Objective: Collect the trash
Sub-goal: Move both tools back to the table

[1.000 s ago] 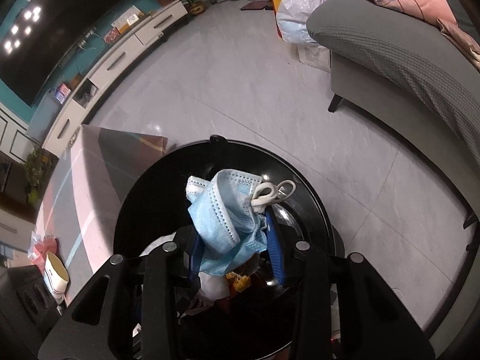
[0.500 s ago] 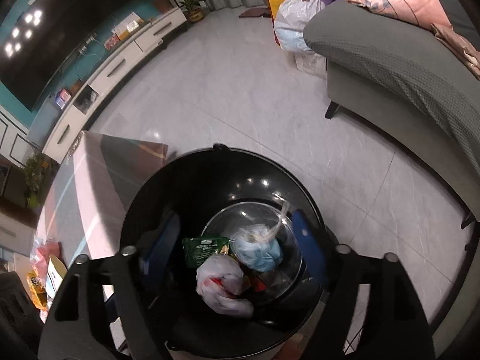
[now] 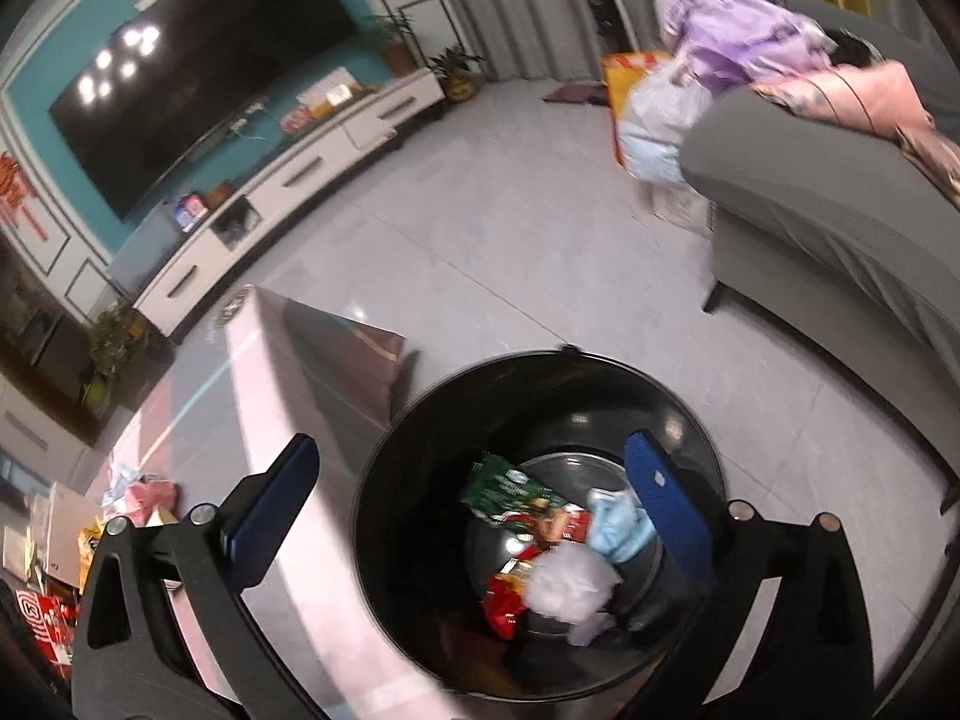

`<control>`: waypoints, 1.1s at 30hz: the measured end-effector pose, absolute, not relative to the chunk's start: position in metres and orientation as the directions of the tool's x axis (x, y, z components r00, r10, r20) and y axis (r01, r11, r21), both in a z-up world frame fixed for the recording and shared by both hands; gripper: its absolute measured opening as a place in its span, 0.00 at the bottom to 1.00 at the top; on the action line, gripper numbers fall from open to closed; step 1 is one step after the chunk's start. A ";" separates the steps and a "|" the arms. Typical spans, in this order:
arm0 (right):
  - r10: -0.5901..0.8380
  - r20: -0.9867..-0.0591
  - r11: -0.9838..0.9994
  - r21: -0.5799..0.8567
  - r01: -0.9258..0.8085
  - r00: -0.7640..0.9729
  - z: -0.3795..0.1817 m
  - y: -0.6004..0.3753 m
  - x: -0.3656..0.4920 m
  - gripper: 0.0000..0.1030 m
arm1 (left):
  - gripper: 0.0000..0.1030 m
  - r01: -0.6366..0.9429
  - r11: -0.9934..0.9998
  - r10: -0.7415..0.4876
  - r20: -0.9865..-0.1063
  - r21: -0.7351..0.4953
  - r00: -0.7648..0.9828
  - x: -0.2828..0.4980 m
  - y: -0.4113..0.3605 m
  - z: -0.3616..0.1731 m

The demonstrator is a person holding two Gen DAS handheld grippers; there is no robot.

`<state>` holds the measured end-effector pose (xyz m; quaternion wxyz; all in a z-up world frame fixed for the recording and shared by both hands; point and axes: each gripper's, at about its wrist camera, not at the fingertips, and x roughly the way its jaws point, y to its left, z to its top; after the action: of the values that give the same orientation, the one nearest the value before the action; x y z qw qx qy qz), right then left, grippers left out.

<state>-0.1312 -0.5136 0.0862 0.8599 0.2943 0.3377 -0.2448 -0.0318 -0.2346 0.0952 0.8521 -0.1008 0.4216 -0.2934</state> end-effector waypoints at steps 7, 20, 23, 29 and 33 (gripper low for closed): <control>-0.115 -0.658 0.803 0.378 0.460 0.744 0.107 -0.450 -0.096 0.97 | 0.97 0.140 0.926 -0.352 -0.667 -0.350 0.656 -0.017 -0.082 0.104; 0.054 -0.692 0.953 0.251 0.170 0.720 0.083 -0.283 -0.022 0.97 | 0.97 -0.166 0.893 -0.185 -0.679 -0.417 0.710 0.017 0.111 0.059; 0.088 -0.716 0.965 0.234 0.119 0.693 0.072 -0.252 -0.008 0.96 | 0.97 -0.123 0.888 -0.246 -0.685 -0.442 0.686 0.031 0.108 0.052; 0.208 -0.763 0.970 0.242 -0.028 0.611 0.076 -0.190 0.023 0.95 | 0.97 -0.139 0.944 -0.137 -0.737 -0.300 0.662 0.044 0.091 0.041; 0.254 -0.787 0.961 0.270 -0.057 0.562 0.071 -0.164 0.048 0.92 | 0.97 -0.145 0.930 -0.180 -0.763 -0.337 0.620 0.061 0.092 0.042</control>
<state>0.0481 -0.1641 0.0714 0.8771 0.1072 0.4597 0.0888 0.0611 0.0922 0.0415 0.8805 -0.1868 0.4356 -0.0098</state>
